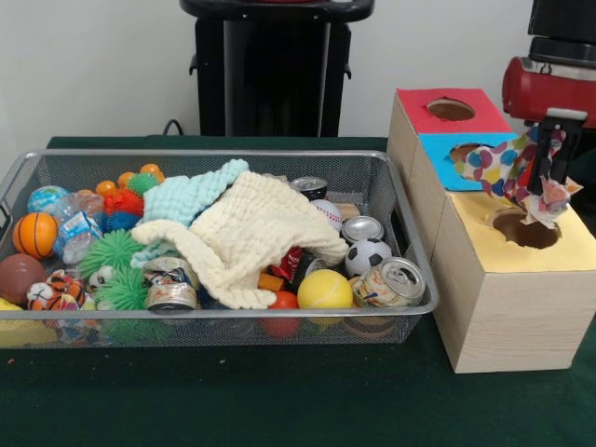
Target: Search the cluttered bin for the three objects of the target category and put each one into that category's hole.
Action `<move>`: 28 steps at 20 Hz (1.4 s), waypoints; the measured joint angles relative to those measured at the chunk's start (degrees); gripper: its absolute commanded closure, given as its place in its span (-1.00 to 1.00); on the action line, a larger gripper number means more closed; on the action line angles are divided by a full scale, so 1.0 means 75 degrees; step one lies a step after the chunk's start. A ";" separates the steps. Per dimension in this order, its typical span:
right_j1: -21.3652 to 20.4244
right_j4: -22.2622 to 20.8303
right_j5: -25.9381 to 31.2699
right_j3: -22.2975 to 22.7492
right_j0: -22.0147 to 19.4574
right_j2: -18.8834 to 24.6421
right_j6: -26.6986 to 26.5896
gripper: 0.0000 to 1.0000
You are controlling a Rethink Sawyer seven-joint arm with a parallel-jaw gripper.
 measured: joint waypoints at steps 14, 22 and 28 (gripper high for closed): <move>0.0307 0.0028 -0.0311 -0.0001 -0.0049 -0.0040 0.0000 1.00; 0.0331 0.0050 -0.0492 -0.0001 0.0083 -0.0188 0.0050 1.00; 0.0364 0.0140 -0.0799 0.0002 0.0145 -0.0240 0.0050 1.00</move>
